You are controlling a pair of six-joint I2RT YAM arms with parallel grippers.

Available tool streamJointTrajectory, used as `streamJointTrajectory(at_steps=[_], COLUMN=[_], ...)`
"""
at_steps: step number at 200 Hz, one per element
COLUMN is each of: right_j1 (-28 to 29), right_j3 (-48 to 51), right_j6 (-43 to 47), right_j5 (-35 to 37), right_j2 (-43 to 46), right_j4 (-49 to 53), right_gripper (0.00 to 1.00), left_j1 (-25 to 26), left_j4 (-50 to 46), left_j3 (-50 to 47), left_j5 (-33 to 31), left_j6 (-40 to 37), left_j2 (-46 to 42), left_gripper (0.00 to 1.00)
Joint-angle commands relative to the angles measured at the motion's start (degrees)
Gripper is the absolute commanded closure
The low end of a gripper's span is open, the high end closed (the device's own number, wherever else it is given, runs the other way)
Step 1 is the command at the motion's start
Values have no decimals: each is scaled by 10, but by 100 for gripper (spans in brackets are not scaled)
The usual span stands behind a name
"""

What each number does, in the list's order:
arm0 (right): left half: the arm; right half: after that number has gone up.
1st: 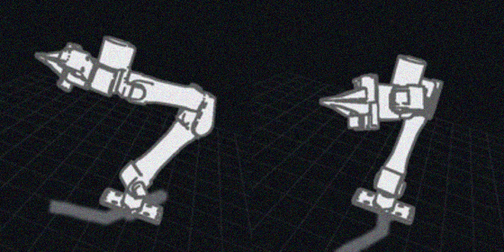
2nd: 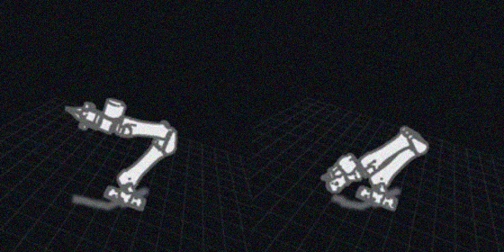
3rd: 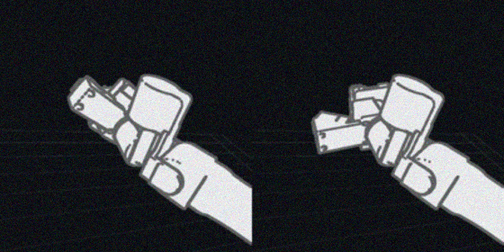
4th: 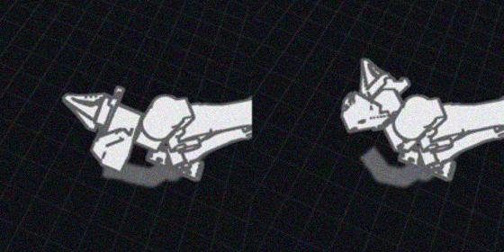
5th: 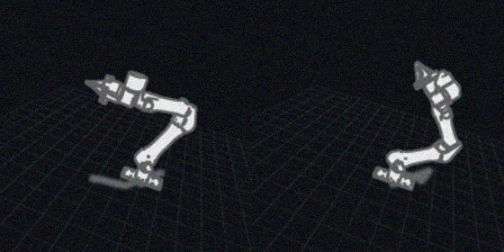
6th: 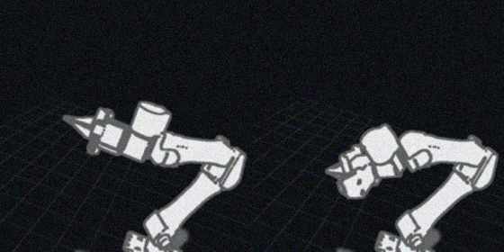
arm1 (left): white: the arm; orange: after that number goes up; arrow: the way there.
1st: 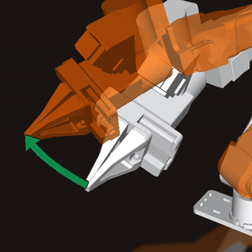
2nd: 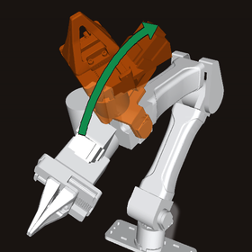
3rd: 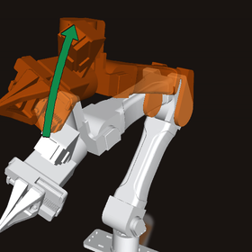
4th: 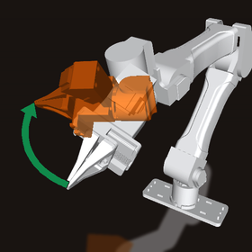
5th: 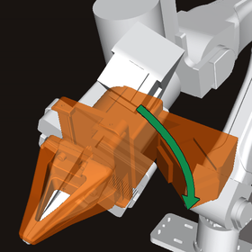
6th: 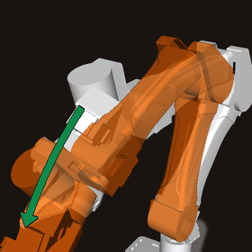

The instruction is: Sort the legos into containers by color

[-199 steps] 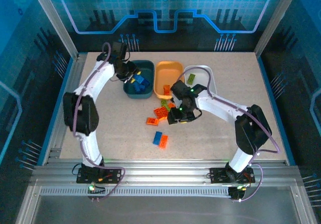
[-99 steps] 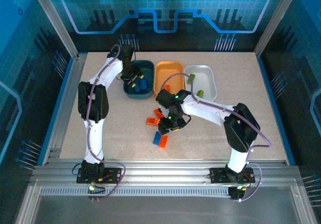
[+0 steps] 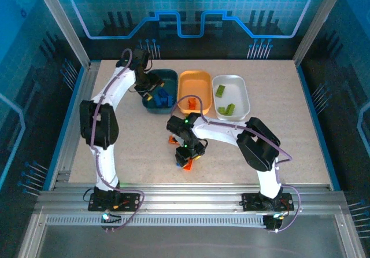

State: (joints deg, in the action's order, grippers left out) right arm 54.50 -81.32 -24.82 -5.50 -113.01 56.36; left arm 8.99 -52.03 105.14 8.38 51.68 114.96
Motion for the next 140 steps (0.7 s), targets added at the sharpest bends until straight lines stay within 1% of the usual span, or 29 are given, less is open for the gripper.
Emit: streamJointTrajectory(at_steps=[1,42,88,103,117,140], right_j1=[-7,-29,-104,-117,-118,-118], right_j3=[-1,12,62,64,57,59], right_j6=[-12,-12,0,7,10,-14], right_j5=[28,58,79,80,64,-2], right_j2=[-19,-23,31,48,59,75], right_j4=[16,31,39,46,49,26], right_gripper=[40,40,40,40,40,39], left_j1=[-6,-6,-6,-5,0,23], left_j4=[3,9,8,8,7,-8], left_j3=[-40,-117,-188,-212,-232,-248], left_j5=[4,3,-2,-6,-10,-31], left_j6=[-22,-29,-43,-51,-61,-91], left_j2=[-68,-160,-237,-261,-282,-306], left_gripper=[30,30,29,29,29,28])
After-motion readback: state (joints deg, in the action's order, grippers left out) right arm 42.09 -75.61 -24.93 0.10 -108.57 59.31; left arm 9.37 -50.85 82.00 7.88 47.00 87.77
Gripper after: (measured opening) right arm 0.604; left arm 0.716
